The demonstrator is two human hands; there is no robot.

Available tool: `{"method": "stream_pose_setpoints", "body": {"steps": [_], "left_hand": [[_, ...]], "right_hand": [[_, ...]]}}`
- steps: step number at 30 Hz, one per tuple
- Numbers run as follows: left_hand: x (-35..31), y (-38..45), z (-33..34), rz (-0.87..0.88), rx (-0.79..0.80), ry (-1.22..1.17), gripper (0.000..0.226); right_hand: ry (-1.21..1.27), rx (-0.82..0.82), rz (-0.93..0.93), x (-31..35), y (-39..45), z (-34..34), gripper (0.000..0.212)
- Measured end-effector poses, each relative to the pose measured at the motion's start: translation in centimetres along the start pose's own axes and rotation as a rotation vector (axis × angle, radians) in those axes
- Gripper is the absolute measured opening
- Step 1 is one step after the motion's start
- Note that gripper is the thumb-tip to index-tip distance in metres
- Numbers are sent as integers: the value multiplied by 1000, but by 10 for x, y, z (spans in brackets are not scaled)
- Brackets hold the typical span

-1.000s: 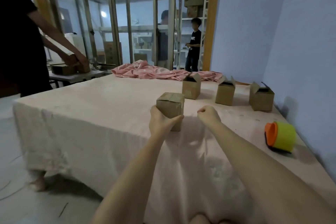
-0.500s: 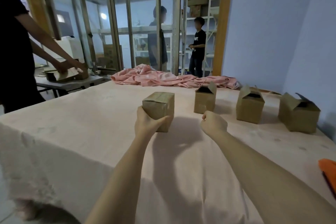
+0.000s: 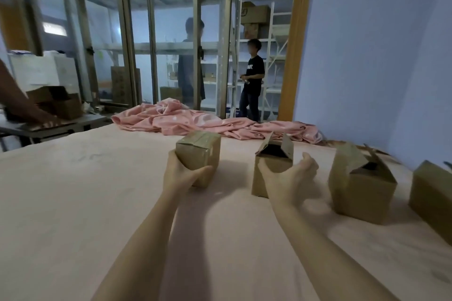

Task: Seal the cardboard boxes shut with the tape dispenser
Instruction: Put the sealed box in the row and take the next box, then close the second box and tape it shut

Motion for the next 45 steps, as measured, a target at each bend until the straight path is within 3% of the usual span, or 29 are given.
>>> {"method": "stream_pose_setpoints", "body": {"steps": [4,8,20,25,27,29,33,38,42,45], "left_hand": [[15,9,23,-12,-3,-54,81],[23,6,36,-11,9,-106,87],[42,9,38,63,35,-159,97],[38,10,34,-31,79,-176,132],[33,0,25,-155,11,-182,147],[23,-11,15,-174,-64,-125,162],[1,-24,5,-225,-68,-96,138],[-63,-40,-8,-117,-77,34,124],[-125,-57,-3,16,109,174,103],[-164,-81,17,-35,389,-58,117]], "right_hand": [[89,-76,86,0,7,18,112],[50,-59,45,-7,4,28,119],[13,-49,147,-28,-4,47,113],[1,48,134,-33,7,41,107],[14,93,137,-32,13,30,106],[55,117,129,-26,17,16,105],[66,208,116,-8,17,-12,107],[31,332,102,6,6,-56,107],[63,607,151,12,-6,-91,94],[98,759,209,18,-16,-127,91]]}}
Point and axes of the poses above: each hand's wrist, its own y-axis towards the middle knuckle, its own z-axis out of the palm, x = y × z, the point moved 6 cm from there along y, towards the middle knuckle, and after that the axes turned 14 degrees about z, right-handed, at the moved point
